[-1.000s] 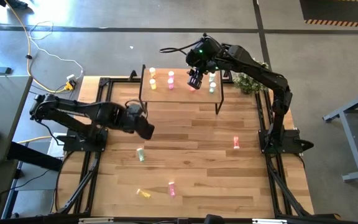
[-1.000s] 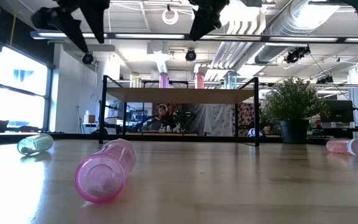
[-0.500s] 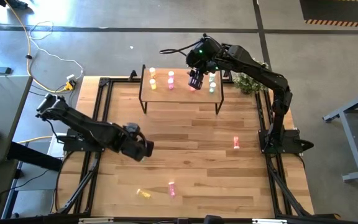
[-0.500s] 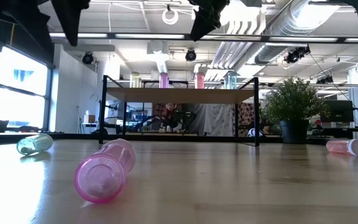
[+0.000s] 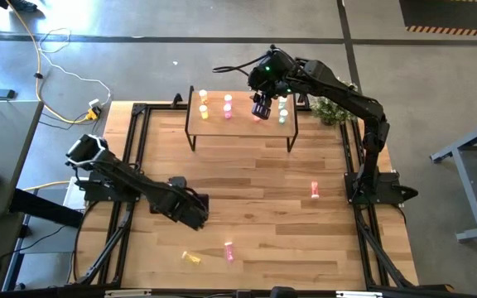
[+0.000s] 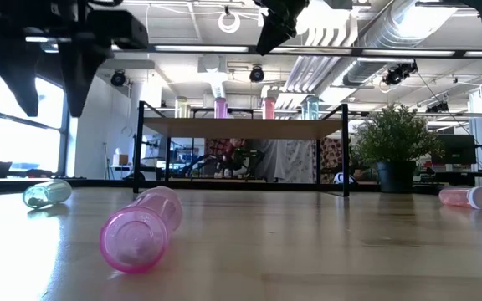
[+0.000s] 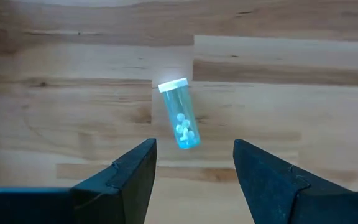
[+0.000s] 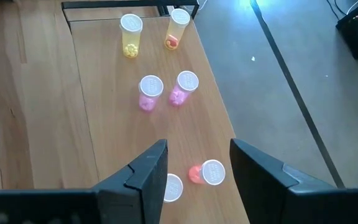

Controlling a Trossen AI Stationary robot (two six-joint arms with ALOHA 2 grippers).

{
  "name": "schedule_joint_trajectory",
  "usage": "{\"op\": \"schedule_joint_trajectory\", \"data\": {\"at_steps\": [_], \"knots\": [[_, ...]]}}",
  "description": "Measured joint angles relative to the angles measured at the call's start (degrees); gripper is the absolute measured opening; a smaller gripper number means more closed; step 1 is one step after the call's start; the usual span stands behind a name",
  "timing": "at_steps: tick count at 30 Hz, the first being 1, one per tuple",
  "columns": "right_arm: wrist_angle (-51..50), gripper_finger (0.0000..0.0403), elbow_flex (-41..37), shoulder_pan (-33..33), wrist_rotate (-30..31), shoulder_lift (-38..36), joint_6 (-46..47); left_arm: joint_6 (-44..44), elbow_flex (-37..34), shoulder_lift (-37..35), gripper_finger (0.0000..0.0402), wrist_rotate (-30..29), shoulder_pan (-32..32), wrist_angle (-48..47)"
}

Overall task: Pick and place medicine bottles onto shelf by color
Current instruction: Put the blue pill bottle on the shelf aligned with other blue pill bottles

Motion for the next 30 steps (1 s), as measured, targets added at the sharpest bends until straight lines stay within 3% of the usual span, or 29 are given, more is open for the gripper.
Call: {"op": "schedule_joint_trajectory", "data": {"at_steps": [14,30], "knots": [[0.0,0.0165,0.0,0.0,0.0,0.0,-1.2,-8.1,0.0,10.2,0.02,2.5,0.1,0.9],[0.0,0.0165,0.0,0.0,0.0,0.0,-1.3,-4.8,0.0,16.6,0.0199,4.4,2.6,3.5]]}}
